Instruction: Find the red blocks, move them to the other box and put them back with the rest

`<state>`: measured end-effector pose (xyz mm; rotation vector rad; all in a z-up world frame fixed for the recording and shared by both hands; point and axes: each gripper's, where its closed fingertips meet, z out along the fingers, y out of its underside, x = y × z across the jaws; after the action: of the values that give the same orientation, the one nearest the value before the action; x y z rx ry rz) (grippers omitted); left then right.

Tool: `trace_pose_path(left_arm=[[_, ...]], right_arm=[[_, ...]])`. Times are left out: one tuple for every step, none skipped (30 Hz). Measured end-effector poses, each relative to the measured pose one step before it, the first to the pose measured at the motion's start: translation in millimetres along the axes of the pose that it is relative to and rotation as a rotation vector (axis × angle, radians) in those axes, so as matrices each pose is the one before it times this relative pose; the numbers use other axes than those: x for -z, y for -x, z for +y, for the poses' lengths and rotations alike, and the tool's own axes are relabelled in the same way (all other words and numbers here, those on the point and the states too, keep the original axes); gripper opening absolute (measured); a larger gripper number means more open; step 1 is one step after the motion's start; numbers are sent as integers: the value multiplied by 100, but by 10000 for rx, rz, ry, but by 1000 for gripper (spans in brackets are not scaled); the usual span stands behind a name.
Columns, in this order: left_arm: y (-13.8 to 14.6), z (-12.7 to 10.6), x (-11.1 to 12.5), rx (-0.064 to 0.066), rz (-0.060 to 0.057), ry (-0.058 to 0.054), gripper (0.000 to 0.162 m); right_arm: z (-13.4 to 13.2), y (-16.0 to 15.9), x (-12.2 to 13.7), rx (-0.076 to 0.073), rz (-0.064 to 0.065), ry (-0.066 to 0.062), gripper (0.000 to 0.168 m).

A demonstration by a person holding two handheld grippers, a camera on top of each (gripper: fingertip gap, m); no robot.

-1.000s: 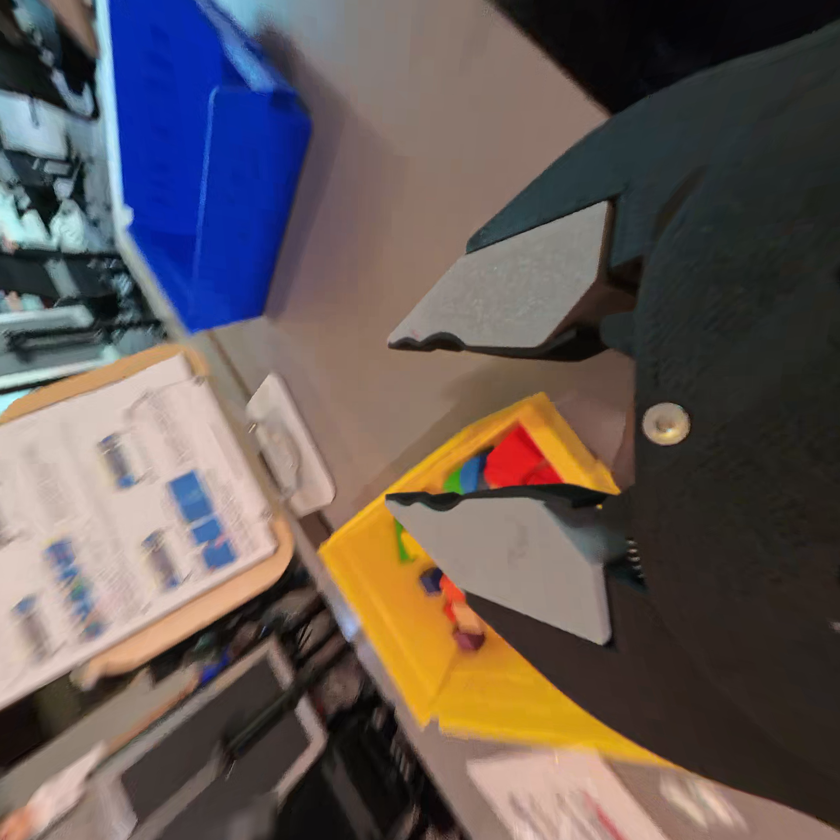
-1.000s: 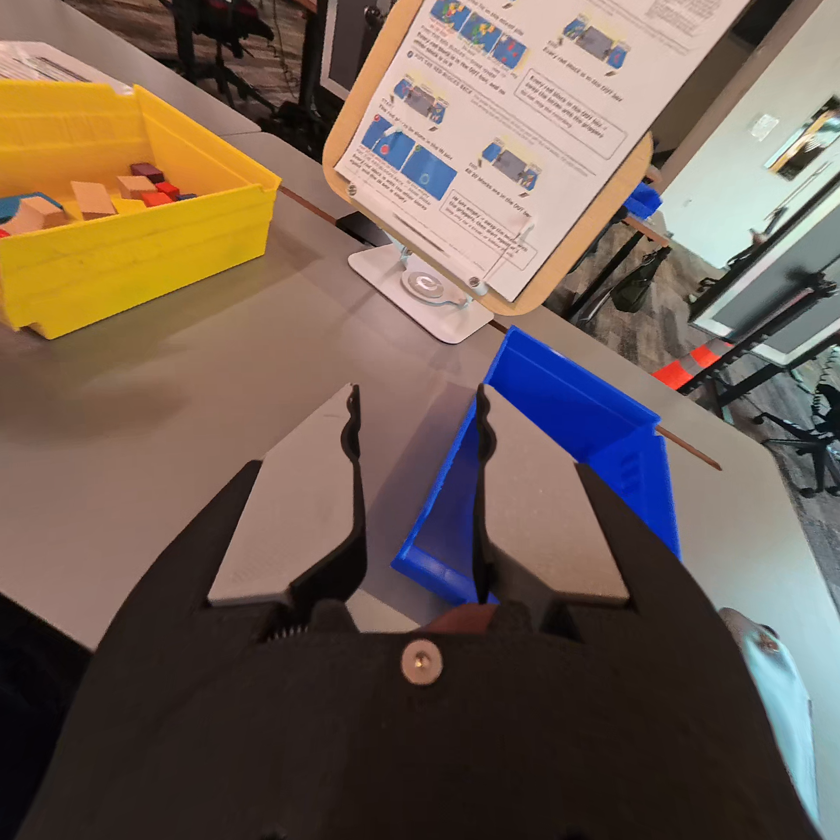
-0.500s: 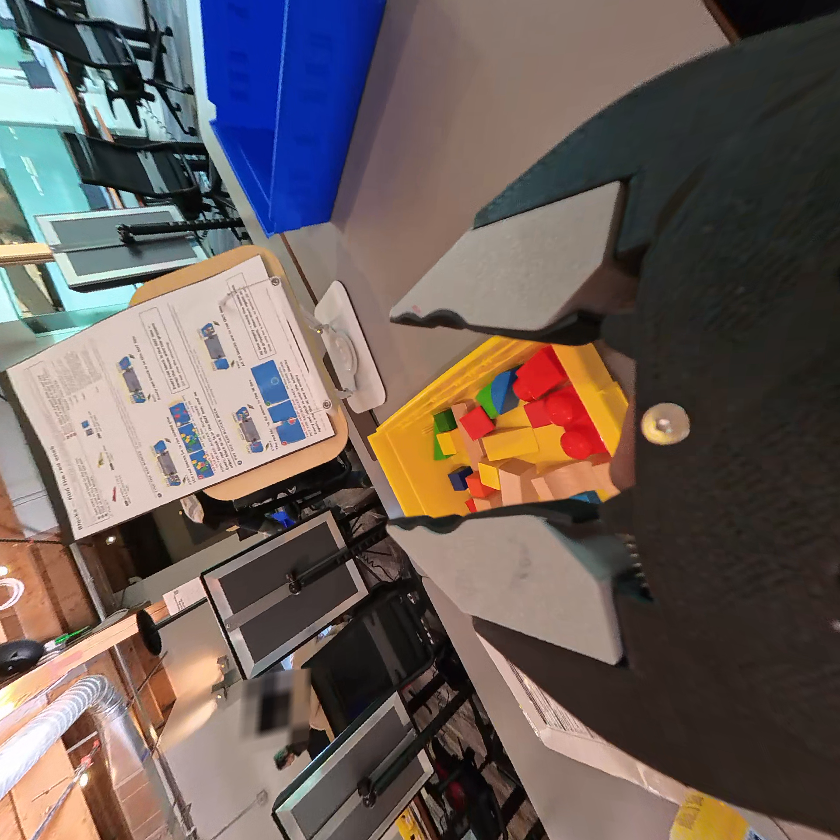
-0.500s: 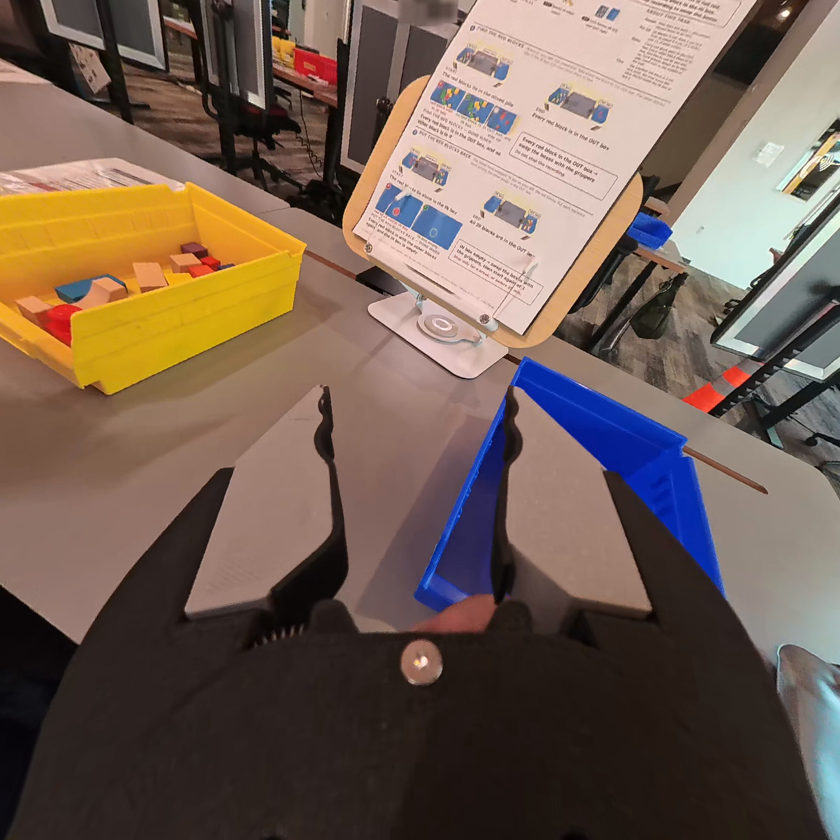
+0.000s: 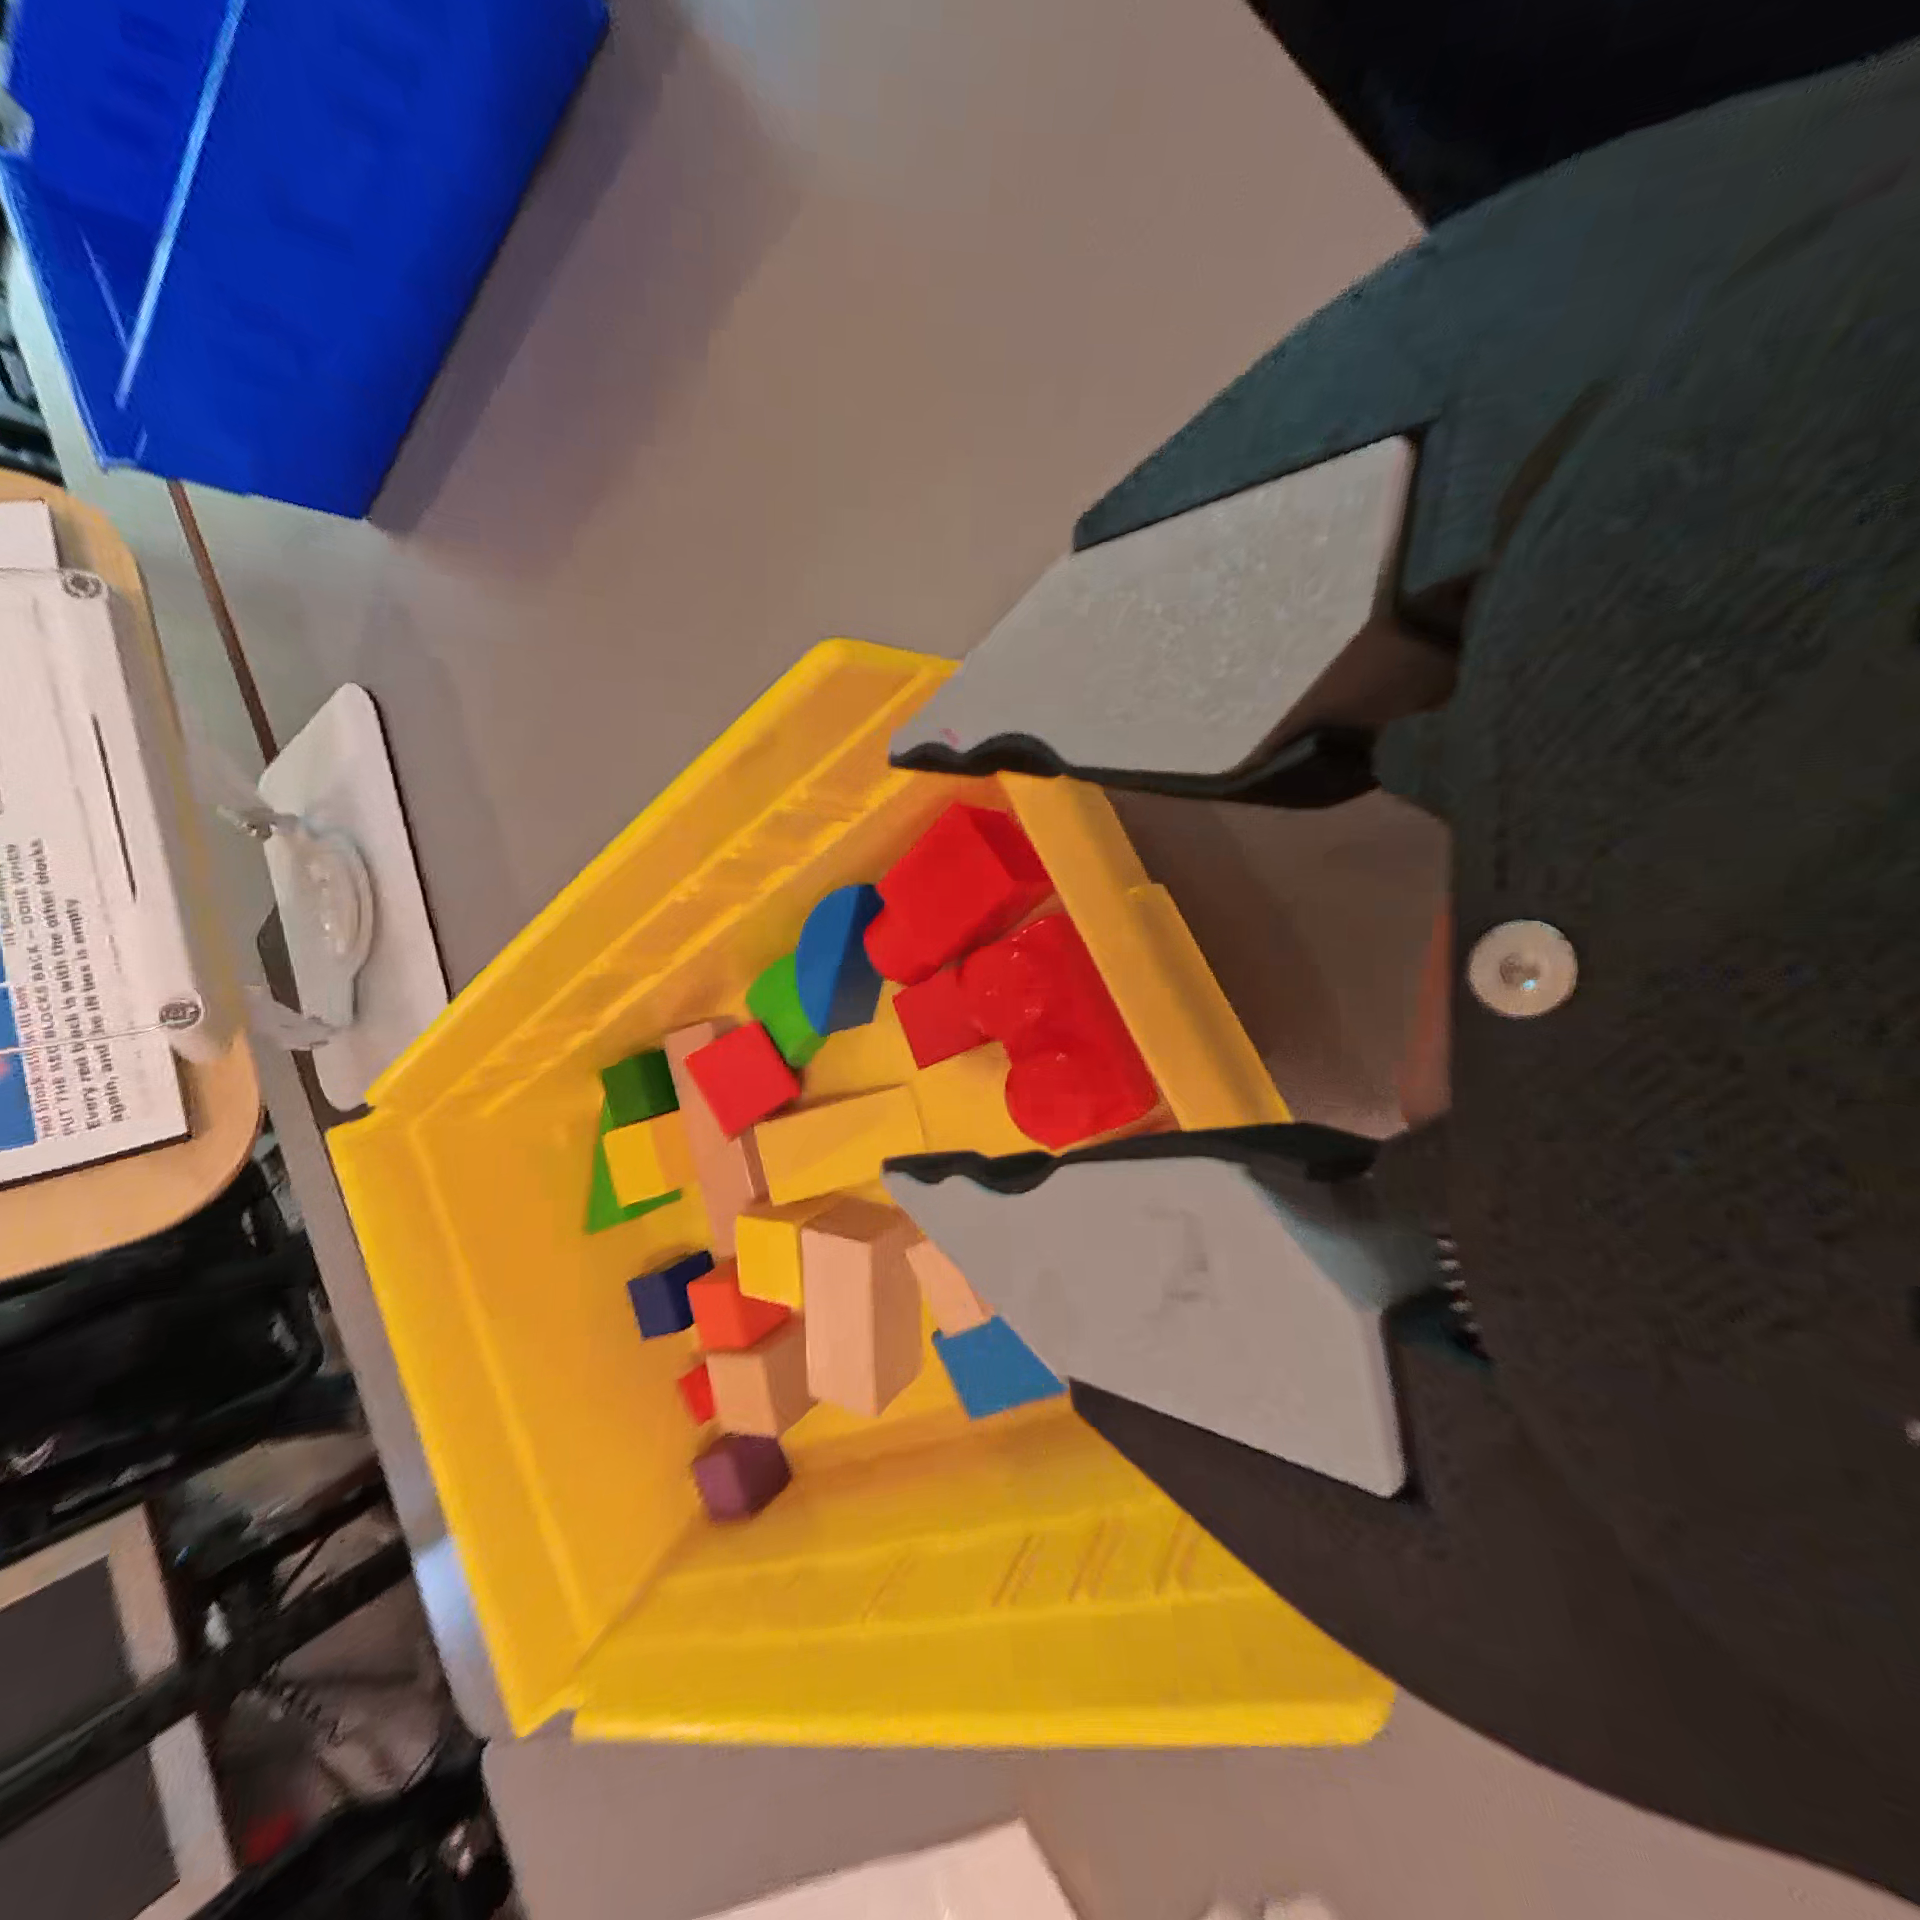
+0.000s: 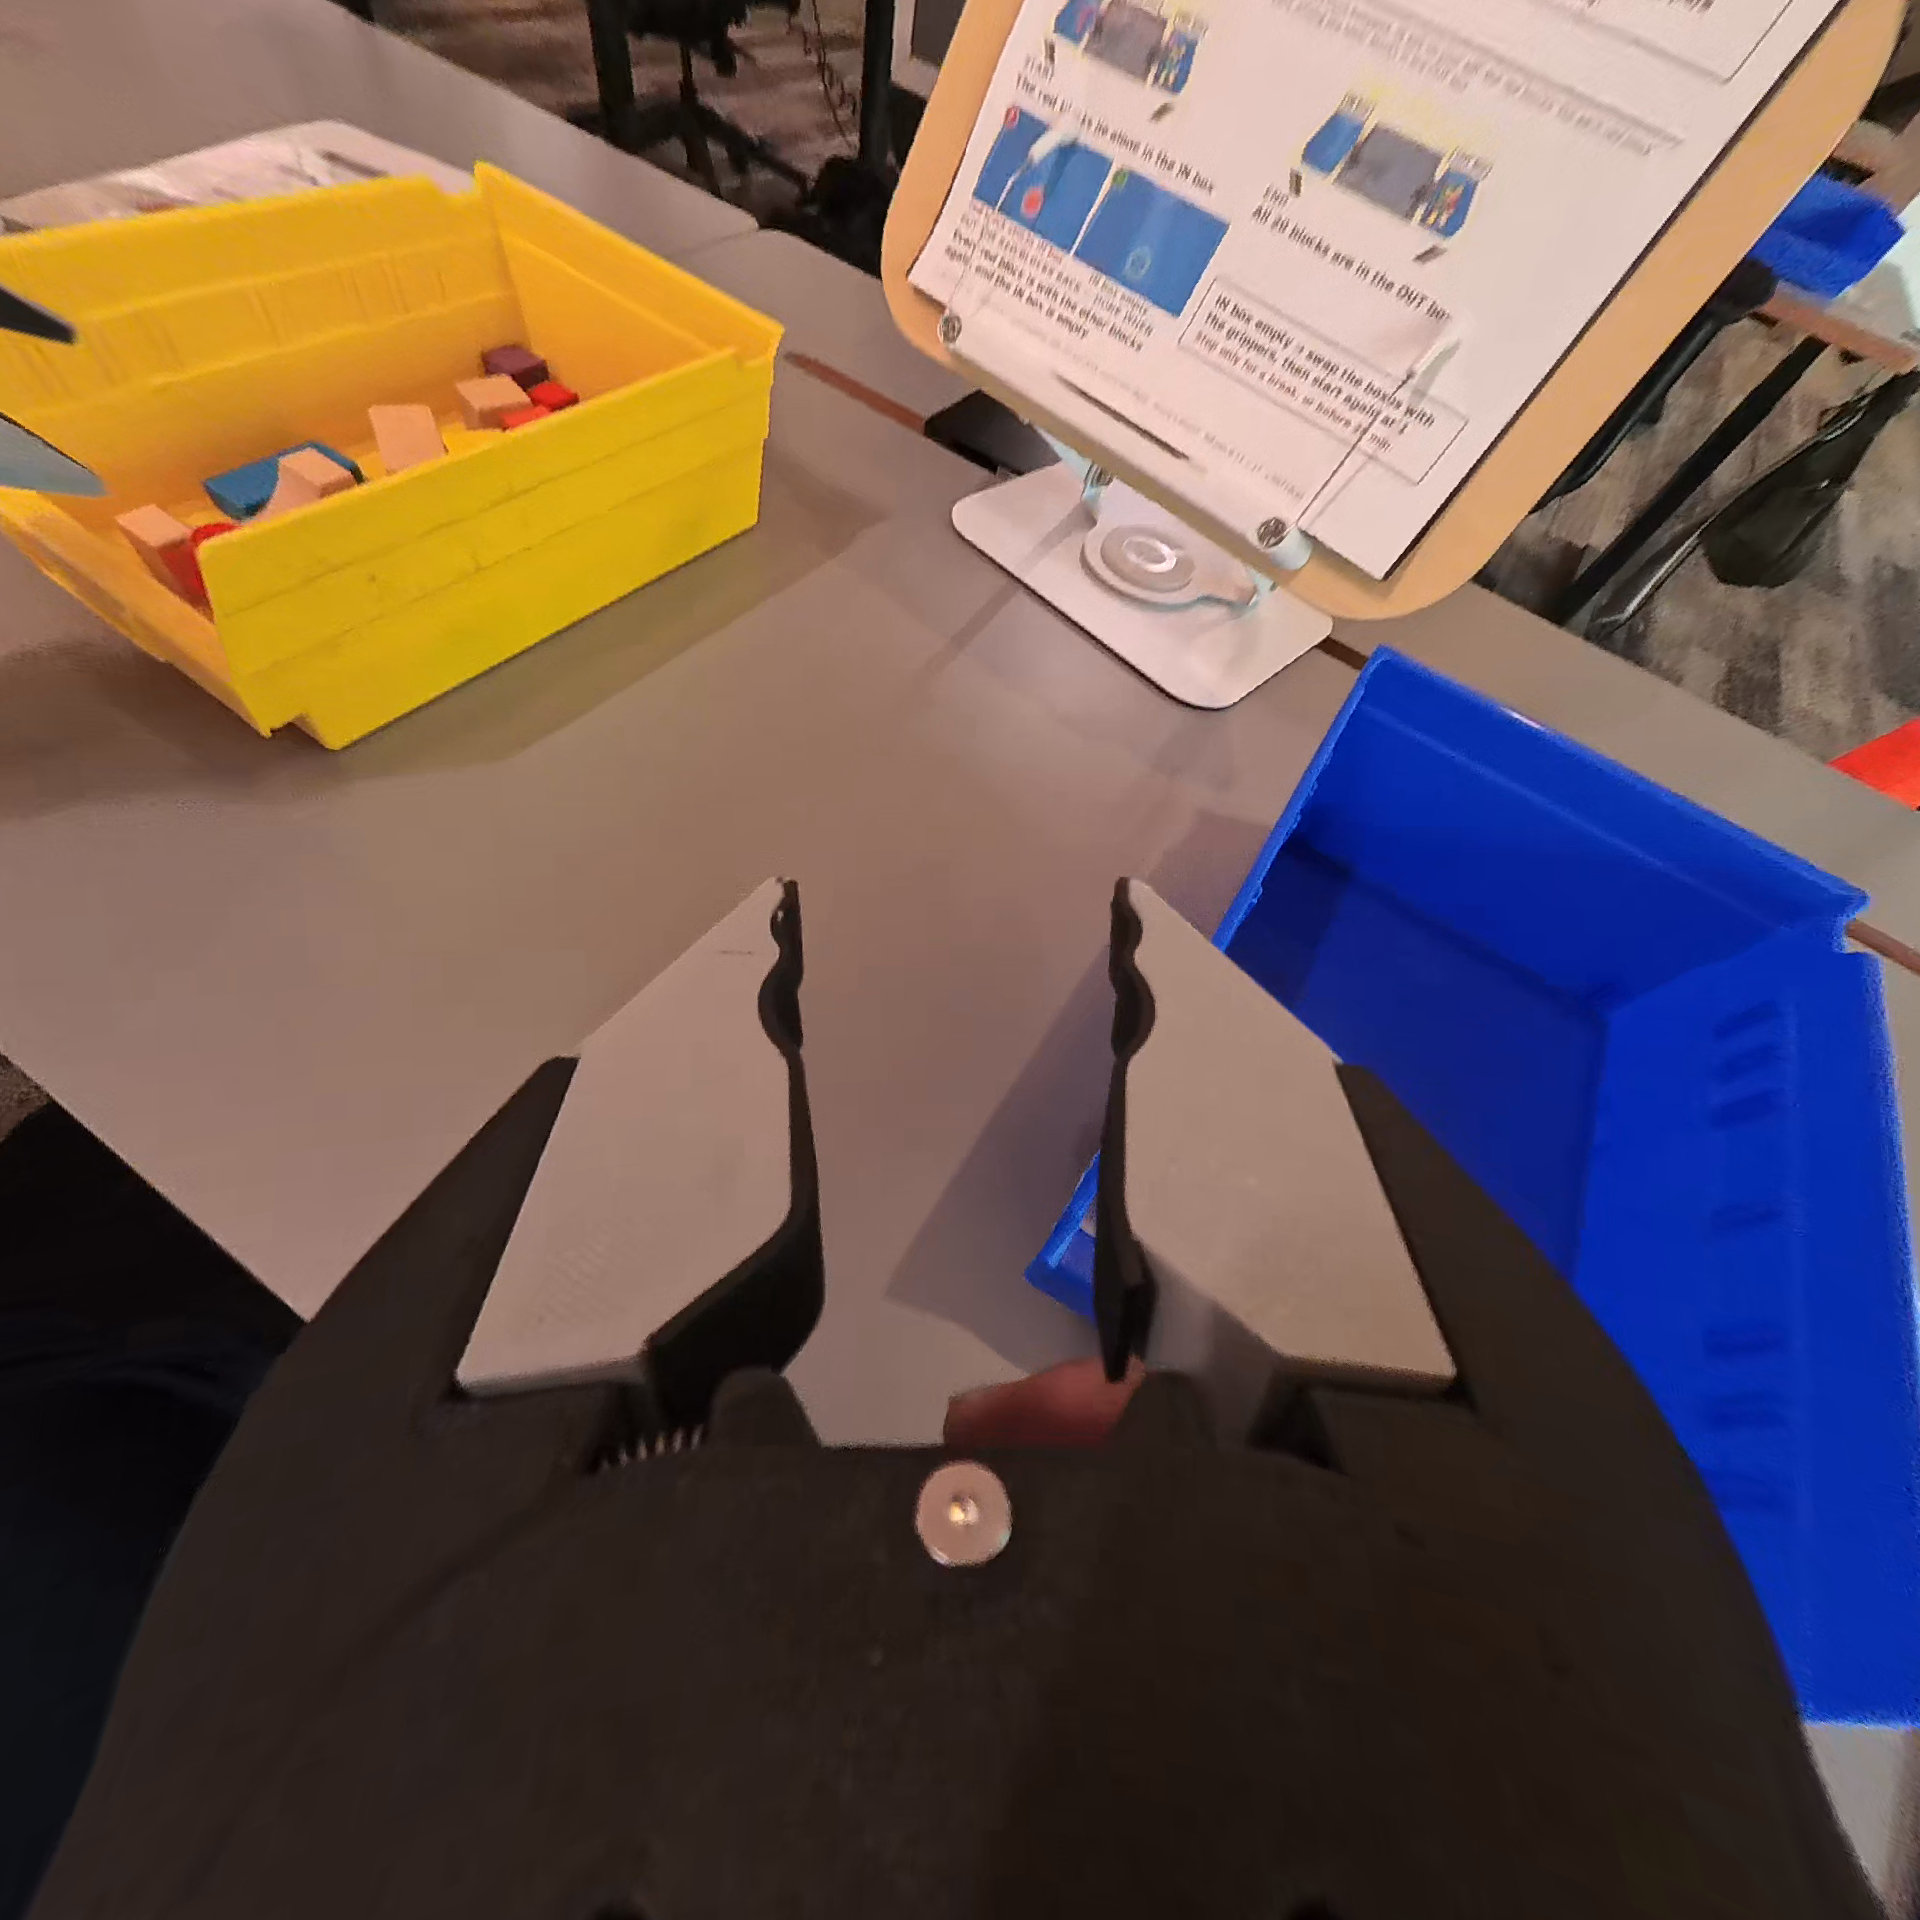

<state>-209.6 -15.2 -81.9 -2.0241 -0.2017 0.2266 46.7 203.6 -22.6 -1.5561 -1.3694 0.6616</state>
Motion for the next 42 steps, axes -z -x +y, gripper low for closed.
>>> trace_pose_path(left_arm=[[224, -129, 38, 250, 81, -132, 74], [292, -454, 204, 131, -92, -255, 74], [257, -727, 354, 46, -177, -373, 74], [126, -931, 430, -15, -180, -448, 72], [35, -931, 435, -55, -169, -455, 69], [-1, -671, 353, -115, -146, -323, 66], [90, -315, 236, -162, -177, -135, 63], [141, 68, 94, -213, -171, 60, 56], [109, 305, -29, -227, -126, 155, 52], [-116, 372, -91, -168, 43, 169, 51], [-226, 176, -81, -7, 140, 75, 50], [-276, -172, 8, 133, 180, -82, 50], [-309, -428, 113, 169, 197, -205, 48], [-277, -551, 178, 123, 158, -260, 43], [-183, -489, 195, 12, 81, -244, 36], [-15, -341, 190, -119, -31, -186, 25], [235, -253, 150, -168, -177, -160, 12], [311, -166, 116, -154, -198, -128, 1], [210, -15, 63, -77, -99, -53, 0], [38, 151, -11, 4, 37, 52, 0], [-11, 299, -81, 35, 82, 132, 0], [104, 379, -126, -3, -7, 168, 0], [306, 419, -157, -44, -143, 186, 2], [389, 403, -157, -58, -213, 188, 2], [260, 399, -157, -22, -129, 201, 3], [-25, 449, -146, 21, 115, 249, 1], [-218, 465, -138, 92, 283, 249, 0], [-178, 411, -141, 113, 284, 170, 0], [84, 384, -162, 125, 116, 110, 0], [208, 524, -189, 63, 34, 193, 2], [168, 696, -206, -7, 54, 319, 7], [84, 775, -220, -64, 75, 379, 10], [140, 721, -188, -106, 4, 346, 14], [272, 582, -183, -118, -127, 282, 18], [347, 408, -164, -105, -199, 210, 21], [184, 253, -162, -98, -103, 153, 22], [-79, 28, -165, -37, 97, 69, 23], [-212, -180, -158, 25, 242, 3, 24], [-14, -211, -178, 63, 176, 11, 24], [227, -109, -211, 54, 42, 46, 24], [167, 142, -296, -55, 82, 169, 24], [4, 440, -406, -132, 184, 371, 24]], right_arm=[[116, -154, -131, -25, 57, 66, 58], [0, -75, -61, -1, 38, 3, 59], [-107, 6, 13, 25, 16, -56, 61], [-189, -7, 70, 12, 33, -104, 61], [-240, -47, 90, -7, 46, -134, 62], [-239, -86, 94, -17, 54, -138, 63], [-197, -137, 95, -18, 71, -124, 64], [-180, -181, 104, -19, 86, -114, 65], [-223, -190, 110, -37, 88, -127, 65], [-315, -164, 122, -76, 83, -172, 65], [-389, -121, 133, -129, 57, -221, 65], [-415, 23, 160, -175, -33, -236, 65], [-440, 151, 158, -209, -129, -242, 66], [-415, 217, 171, -205, -190, -244, 67], [-371, 192, 167, -165, -189, -223, 67], [-316, 61, 157, -111, -131, -180, 67], [-216, -98, 153, -60, -39, -128, 66], [-138, -276, 144, -36, 69, -95, 65], [-102, -387, 138, -33, 142, -80, 64], [-97, -352, 128, -49, 127, -65, 64], [-71, -184, 101, -73, 33, -47, 65], [-70, -35, 92, -90, -48, -42, 65], [-92, 41, 89, -77, -72, -55, 65], [-70, 84, 68, -33, -72, -41, 65], [-15, 89, 46, 16, -44, 0, 64], [42, 52, 9, 57, -3, 34, 64], [79, 31, -38, 82, 26, 47, 63], [86, 1, -57, 75, 33, 47, 63], [76, 22, -96, 50, 16, 44, 63], [90, 61, -101, 29, -14, 48, 63], [107, 102, -116, 23, -36, 56, 63], [119, 110, -125, 26, -41, 60, 62], [134, 121, -112, 35, -41, 71, 62], [146, 105, -111, 40, -23, 83, 62], [130, 83, -92, 40, -5, 76, 62], [93, 68, -72, 41, -1, 60, 62], [93, 75, -42, 40, -6, 48, 62], [100, 50, -35, 37, -3, 43, 62], [102, 9, -23, 22, 15, 32, 62], [101, -46, -24, -3, 22, 26, 61], [94, -64, -43, -24, 12, 30, 61], [61, -55, -30, -26, 3, 25, 61]])
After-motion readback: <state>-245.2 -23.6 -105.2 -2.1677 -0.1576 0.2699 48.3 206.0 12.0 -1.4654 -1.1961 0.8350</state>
